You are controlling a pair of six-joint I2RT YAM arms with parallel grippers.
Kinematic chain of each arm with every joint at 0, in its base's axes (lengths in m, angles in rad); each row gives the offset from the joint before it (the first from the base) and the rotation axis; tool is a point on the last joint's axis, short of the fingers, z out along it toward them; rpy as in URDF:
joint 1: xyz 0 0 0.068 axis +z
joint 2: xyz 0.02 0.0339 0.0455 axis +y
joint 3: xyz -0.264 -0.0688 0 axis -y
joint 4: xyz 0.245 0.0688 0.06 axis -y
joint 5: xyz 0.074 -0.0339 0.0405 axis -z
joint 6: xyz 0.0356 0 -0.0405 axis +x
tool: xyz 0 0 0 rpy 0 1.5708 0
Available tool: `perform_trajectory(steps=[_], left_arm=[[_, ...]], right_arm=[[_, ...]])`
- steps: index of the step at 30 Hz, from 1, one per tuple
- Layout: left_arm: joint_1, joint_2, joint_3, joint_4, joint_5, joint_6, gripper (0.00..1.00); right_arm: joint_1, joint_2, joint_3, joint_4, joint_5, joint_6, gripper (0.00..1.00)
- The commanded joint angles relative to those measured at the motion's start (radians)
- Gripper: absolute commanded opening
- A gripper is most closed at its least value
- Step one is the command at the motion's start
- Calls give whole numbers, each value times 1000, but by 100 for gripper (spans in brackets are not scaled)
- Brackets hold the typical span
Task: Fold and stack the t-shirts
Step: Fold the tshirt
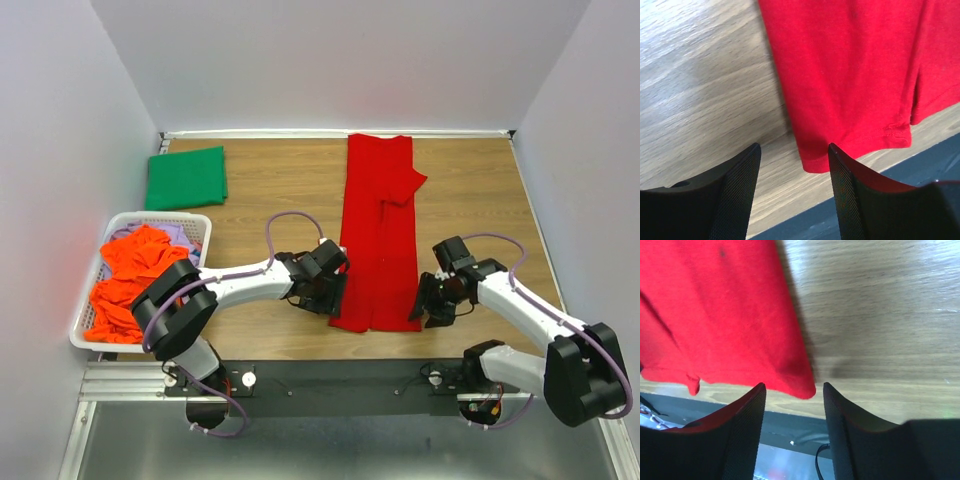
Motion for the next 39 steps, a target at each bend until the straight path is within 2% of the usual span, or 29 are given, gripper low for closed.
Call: perform_trajectory(steps=[1,8,19,32,39], left_arm=[[1,8,-13,49,37,11,64],[1,33,-38,89,55,-4,62],[-2,16,-104,118,75,-40,53],[-25,14,-159,112,89,-72,49],[-42,14,-162,100,75,-90,51]], right_arm=[[10,34,-37,61,-19,29,55],[13,65,-84,118,-30,37,45],[15,45,-88,118,-32,52,11],[17,33,-90,117,-49,52,9],[17,37,-85,115,-58,46,9]])
